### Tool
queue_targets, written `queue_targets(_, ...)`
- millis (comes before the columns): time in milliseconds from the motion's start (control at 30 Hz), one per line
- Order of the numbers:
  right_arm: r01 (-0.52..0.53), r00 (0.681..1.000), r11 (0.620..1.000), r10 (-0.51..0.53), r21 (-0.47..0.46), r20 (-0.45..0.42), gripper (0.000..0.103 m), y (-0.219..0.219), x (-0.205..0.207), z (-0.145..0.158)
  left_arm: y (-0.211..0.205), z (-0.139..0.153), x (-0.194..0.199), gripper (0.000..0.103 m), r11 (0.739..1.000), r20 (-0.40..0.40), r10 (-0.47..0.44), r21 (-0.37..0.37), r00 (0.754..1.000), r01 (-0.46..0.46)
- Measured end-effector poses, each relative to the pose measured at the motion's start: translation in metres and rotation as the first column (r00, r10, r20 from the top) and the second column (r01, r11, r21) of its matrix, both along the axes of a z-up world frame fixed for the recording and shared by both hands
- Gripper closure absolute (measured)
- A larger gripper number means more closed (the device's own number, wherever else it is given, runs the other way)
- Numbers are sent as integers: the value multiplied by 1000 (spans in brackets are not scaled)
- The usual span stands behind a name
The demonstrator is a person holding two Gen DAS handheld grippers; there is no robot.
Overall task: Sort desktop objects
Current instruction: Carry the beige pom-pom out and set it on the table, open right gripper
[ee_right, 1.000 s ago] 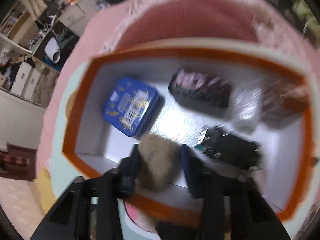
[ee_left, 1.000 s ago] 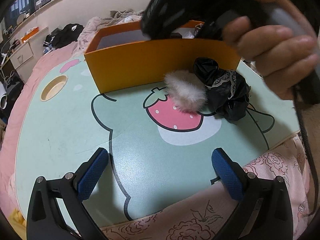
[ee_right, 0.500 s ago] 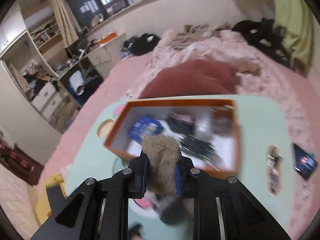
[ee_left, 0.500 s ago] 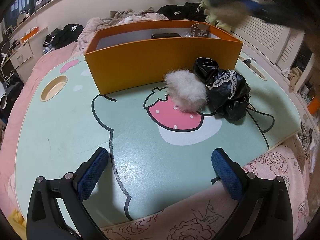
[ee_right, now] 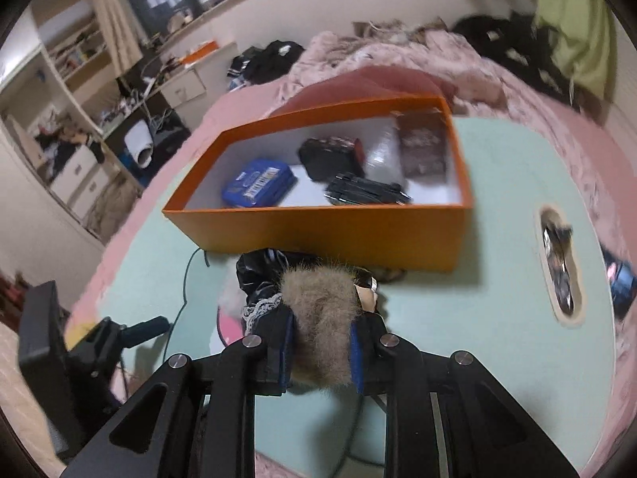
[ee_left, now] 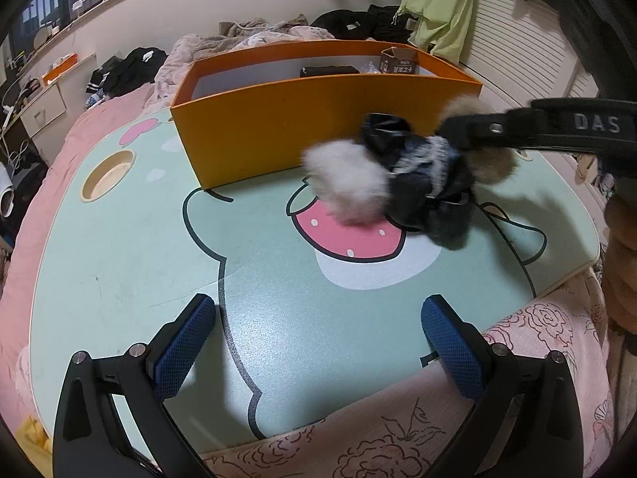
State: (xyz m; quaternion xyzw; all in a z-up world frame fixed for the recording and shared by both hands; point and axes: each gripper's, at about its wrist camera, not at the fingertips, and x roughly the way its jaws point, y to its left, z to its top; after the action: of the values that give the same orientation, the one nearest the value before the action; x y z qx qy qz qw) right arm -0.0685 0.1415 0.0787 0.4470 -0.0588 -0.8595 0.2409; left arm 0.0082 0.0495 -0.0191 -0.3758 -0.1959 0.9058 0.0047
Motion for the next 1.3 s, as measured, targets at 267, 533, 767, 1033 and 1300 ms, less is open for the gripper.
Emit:
queue_targets(267,20,981,1000,-15,23,-195,46,1,35,9,0,0,0,0,1000,-1,1,0,1000,-1)
queue_targets(533,93,976,981,-55,172,-213,11,18,73,-31,0,0,0,0,1000,-4,1,-1,1000,-1)
queue_targets(767,89,983,969,-48,230,-176,0,15,58,-61,1,1,1,0,1000,-4,12,-3,1000,-12)
queue_targets(1033,91,983,970,-51,225,-177,0,15,57,-67,1,0,1,0,1000,-8,16,-4,1000,-16)
queue_targets(1300,92,983,970,-53,224,-177,0,16,57,-66,-14,-4,7,0,995,-31,71,65,997,-69)
